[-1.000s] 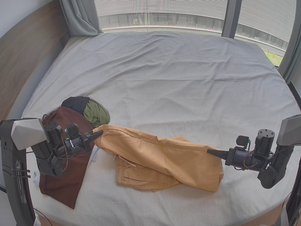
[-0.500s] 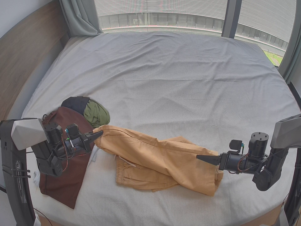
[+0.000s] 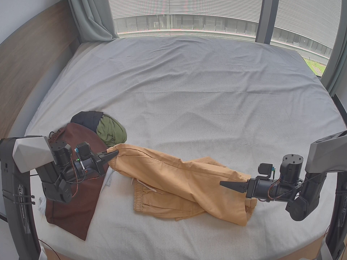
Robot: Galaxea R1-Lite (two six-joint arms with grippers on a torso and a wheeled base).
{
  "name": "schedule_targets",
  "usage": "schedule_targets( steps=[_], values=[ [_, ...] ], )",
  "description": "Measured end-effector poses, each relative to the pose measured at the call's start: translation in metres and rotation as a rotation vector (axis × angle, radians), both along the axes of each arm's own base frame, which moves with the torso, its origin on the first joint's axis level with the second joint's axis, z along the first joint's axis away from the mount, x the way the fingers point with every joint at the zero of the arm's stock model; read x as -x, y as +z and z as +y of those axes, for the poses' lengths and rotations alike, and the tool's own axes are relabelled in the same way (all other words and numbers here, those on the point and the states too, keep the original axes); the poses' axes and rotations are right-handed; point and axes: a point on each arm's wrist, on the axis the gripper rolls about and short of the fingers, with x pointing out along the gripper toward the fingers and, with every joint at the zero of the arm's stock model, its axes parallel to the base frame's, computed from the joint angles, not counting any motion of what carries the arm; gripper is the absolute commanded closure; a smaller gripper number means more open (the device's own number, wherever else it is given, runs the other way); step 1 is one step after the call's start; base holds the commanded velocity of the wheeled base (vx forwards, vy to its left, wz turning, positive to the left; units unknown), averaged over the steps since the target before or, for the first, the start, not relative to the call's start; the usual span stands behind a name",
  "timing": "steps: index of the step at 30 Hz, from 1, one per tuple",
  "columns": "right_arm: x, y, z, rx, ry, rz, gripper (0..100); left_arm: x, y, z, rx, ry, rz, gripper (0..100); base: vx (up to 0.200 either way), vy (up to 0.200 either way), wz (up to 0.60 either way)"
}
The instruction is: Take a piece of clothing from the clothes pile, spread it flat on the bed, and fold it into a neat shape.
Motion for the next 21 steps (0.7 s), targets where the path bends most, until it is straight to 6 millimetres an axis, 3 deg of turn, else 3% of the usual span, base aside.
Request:
schedule_targets(
  steps=[21],
  values=[
    [-0.002,0.011,-0.004,-0.004,-0.037,-0.039,100,0.000,0.001,-0.001,0.002,-0.004,0.000,100,0.000,0.000,0.00]
  ],
)
